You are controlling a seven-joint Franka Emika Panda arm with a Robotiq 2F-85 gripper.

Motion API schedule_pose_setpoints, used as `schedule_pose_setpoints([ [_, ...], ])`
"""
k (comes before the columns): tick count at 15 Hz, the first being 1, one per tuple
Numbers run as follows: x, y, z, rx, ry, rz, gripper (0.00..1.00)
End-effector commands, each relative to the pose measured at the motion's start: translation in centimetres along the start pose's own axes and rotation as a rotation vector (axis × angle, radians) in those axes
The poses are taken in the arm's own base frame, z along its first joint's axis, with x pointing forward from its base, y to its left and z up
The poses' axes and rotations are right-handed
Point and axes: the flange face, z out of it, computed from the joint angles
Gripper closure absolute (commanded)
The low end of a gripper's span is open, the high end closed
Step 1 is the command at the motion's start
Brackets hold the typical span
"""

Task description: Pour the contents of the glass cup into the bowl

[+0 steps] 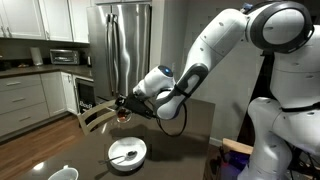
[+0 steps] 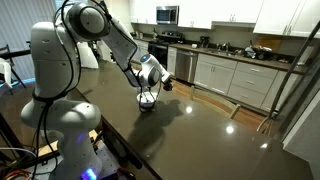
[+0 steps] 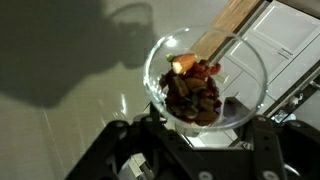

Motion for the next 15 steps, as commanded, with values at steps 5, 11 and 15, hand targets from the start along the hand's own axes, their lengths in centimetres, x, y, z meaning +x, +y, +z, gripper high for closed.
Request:
schedule_pose_setpoints([
  [5, 0.0, 0.0, 0.0, 0.0, 0.0, 0.0, 0.33],
  [11, -0.1, -0.2, 0.0, -0.003, -0.002, 0.002, 0.58],
  [15, -1.4, -0.3, -0.2, -0.048, -0.031, 0.01, 0.58],
])
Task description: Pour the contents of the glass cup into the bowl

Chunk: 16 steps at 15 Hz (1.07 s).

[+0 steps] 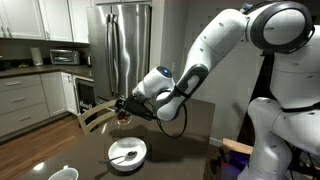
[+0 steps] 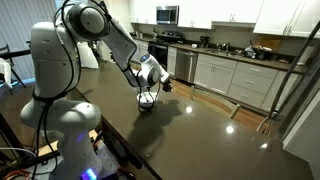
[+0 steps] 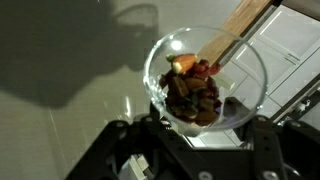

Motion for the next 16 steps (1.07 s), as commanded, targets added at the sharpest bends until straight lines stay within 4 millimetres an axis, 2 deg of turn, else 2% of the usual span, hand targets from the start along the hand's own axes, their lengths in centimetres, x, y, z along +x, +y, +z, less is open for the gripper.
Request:
schedule_pose_setpoints([
  [1, -1.0, -0.5, -0.6, -0.029, -0.025, 0.018, 0.58],
  [4, -1.9, -0.7, -0.9, -0.035, -0.035, 0.001, 0.58],
  [8, -2.0, -0.9, -1.0, 0.005, 0.009, -0.03, 0.58],
  [16, -2.5, -0.4, -3.6, 0.019, -0.002, -0.045, 0.58],
])
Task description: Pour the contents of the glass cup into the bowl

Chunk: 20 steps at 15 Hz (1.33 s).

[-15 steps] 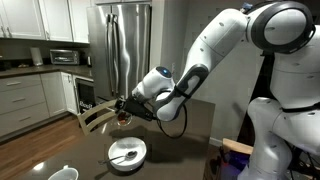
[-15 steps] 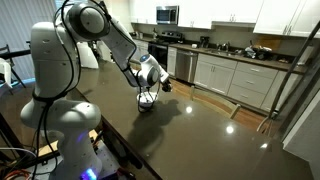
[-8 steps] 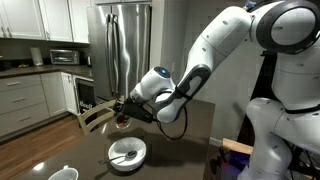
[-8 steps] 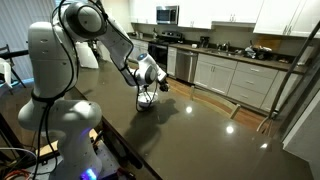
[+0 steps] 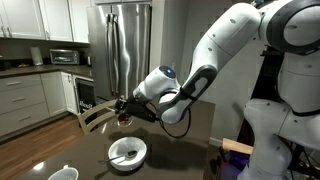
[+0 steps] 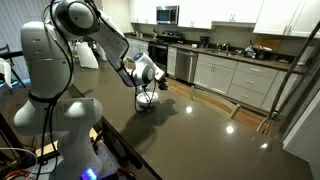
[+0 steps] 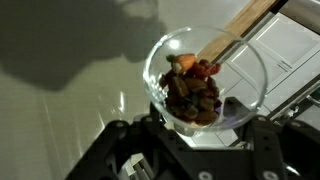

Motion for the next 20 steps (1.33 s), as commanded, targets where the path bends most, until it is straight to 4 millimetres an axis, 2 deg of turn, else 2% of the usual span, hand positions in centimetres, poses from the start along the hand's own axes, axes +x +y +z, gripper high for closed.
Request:
schedule_pose_setpoints([
  [1, 0.2, 0.0, -1.5, 0.022, -0.021, 0.029, 0.58],
  [6, 0.3, -0.4, -2.1, 0.059, 0.01, 0.023, 0.58],
  [16, -0.9, -0.8, -3.2, 0.098, 0.024, -0.015, 0.58],
  [20, -1.7, -0.1, -4.1, 0.16, 0.057, -0.038, 0.58],
])
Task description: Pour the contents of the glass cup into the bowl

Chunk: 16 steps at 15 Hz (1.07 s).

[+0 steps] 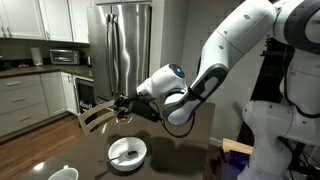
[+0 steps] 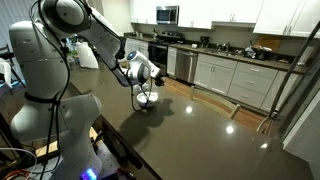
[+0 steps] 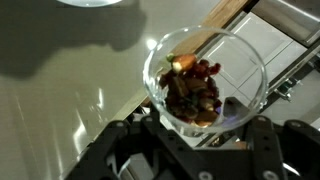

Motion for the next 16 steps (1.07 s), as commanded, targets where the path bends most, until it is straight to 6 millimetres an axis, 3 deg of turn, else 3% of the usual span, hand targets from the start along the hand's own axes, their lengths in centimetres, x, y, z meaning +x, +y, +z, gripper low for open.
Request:
schedule_pose_setpoints([
  [1, -0.8, 0.9, -1.0, 0.056, 0.031, -0.017, 0.58],
  [2, -0.1, -0.8, -1.4, 0.055, 0.02, -0.015, 0.58],
  [8, -1.2, -3.0, -3.1, 0.111, 0.01, -0.011, 0.58],
  [12, -1.6, -3.6, -3.9, 0.125, 0.014, -0.021, 0.58],
  [16, -0.7, -4.0, -4.5, 0.139, 0.031, -0.028, 0.58],
])
